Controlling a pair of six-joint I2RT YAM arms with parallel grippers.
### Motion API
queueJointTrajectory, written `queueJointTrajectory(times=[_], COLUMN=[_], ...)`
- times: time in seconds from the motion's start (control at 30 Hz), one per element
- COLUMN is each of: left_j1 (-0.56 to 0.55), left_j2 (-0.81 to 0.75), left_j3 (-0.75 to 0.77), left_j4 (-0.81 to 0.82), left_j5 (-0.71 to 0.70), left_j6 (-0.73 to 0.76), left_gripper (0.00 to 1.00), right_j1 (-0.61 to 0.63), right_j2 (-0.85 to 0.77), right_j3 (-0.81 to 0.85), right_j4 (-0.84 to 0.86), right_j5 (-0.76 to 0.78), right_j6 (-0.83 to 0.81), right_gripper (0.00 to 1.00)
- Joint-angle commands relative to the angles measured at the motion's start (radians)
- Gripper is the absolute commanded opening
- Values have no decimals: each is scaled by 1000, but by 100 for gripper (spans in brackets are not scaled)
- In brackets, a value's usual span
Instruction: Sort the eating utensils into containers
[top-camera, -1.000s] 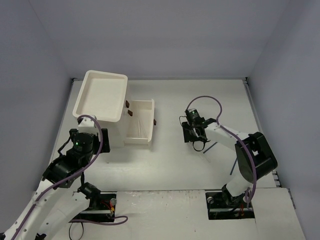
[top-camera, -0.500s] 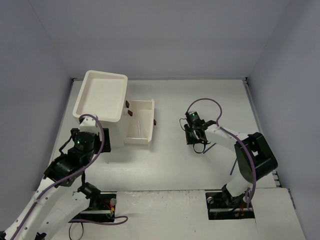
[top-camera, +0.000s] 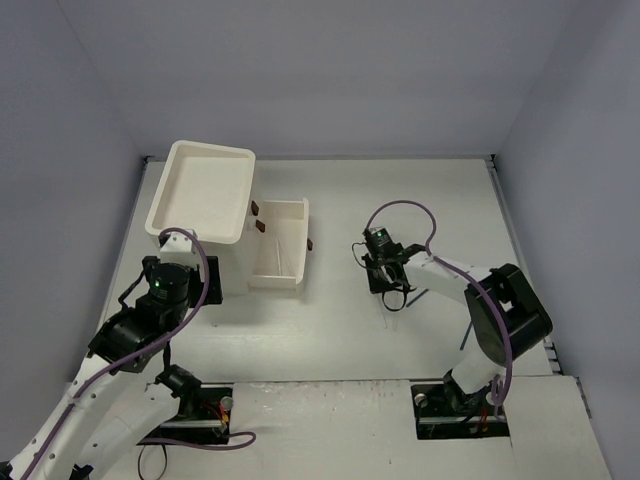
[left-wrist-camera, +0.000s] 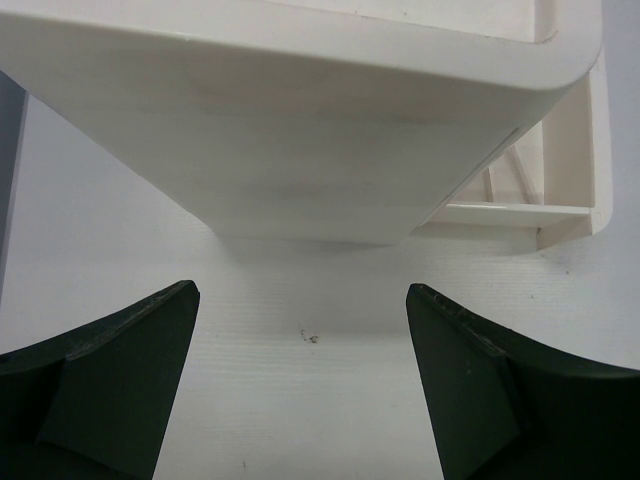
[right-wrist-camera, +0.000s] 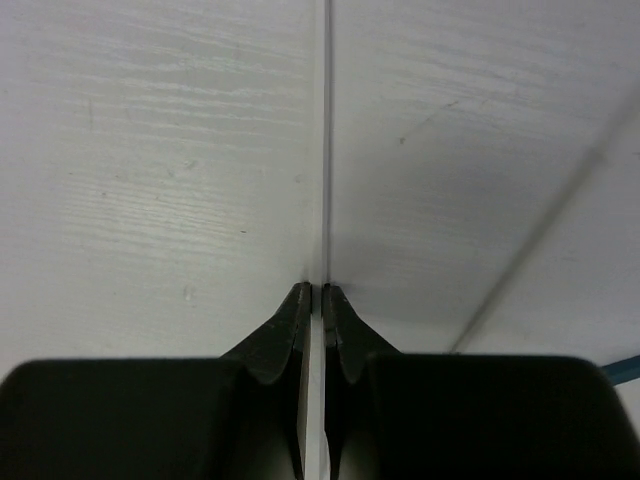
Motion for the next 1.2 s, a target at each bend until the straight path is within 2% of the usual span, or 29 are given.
queueJointTrajectory(times=[0.0, 0.23, 0.37, 0.53, 0.63, 0.73, 0.9, 0.97, 1.03, 1.17], left_j1=[6, 6, 6, 6, 7, 7, 9, 9, 9, 9], left_j2=[17, 14, 9, 8, 5, 4, 3, 1, 0, 3], left_j3=[-3, -3, -3, -3, -3, -3, -3, -3, -3, -3], left_j4=[64, 63, 63, 66, 64, 64, 64, 64, 63, 64], left_j5=[-3, -3, -4, -4, -3, -4, -3, -4, -4, -4], left_j6=[0, 0, 3, 6, 5, 6, 7, 7, 7, 6], left_gripper=[82, 82, 82, 82, 82, 82, 82, 82, 82, 82], right_j1=[72, 139, 160, 191, 208, 219, 237, 237, 236, 221], right_j2=[49, 10, 5, 126, 253, 345, 421, 413, 381, 267], right_j3=[66, 270, 470, 699, 856, 932, 955, 935, 891, 756], right_j4=[-10, -11, -9, -4, 4, 20, 40, 40, 40, 38], right_j5=[-3, 18, 37, 13, -3, 4, 59, 108, 174, 314], right_j6=[22, 80, 115, 156, 180, 217, 281, 289, 289, 294], right_gripper=[0, 0, 0, 0, 0, 1, 15, 26, 44, 49])
